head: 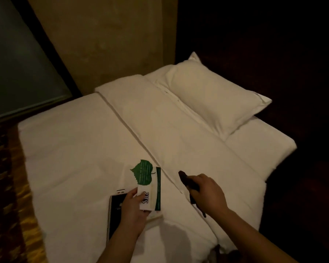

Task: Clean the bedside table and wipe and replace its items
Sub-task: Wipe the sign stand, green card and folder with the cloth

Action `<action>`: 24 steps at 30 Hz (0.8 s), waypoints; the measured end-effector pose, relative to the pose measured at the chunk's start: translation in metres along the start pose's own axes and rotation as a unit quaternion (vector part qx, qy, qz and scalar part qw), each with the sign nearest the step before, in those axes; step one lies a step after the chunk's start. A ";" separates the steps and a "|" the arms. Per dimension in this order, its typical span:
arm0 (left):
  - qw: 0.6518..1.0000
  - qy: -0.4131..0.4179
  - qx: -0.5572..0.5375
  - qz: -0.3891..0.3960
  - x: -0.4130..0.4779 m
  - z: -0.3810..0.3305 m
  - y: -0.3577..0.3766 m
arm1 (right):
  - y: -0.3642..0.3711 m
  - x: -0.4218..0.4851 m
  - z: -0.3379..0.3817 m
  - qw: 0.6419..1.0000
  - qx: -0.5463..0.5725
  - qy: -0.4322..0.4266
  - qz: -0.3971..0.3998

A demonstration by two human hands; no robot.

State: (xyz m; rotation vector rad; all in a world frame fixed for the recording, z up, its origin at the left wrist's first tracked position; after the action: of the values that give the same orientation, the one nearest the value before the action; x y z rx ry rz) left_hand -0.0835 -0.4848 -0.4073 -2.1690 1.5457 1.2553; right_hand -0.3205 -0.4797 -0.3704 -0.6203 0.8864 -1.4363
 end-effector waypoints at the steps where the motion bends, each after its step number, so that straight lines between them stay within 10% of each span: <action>1: 1.000 -0.004 0.011 0.010 -0.003 0.003 0.002 | -0.003 -0.010 -0.003 1.000 0.005 0.015 -0.007; 24: 0.944 -0.087 0.232 0.216 -0.110 0.162 0.154 | -0.098 -0.233 -0.171 0.940 0.063 0.258 -0.212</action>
State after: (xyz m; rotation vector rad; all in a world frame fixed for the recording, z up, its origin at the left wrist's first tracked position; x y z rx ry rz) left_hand -0.3092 -0.3819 -0.3823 -1.4406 2.0546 1.0091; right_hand -0.4979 -0.2318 -0.3520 -0.3465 1.0942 -2.0892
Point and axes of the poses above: each hand's wrist, its own x-axis towards the middle knuckle, its own y-axis out of the palm, z = x × y, the point moved 2 cm from there along x, towards the middle knuckle, and after that the axes turned 1 degree about z, right-handed, at the moved point
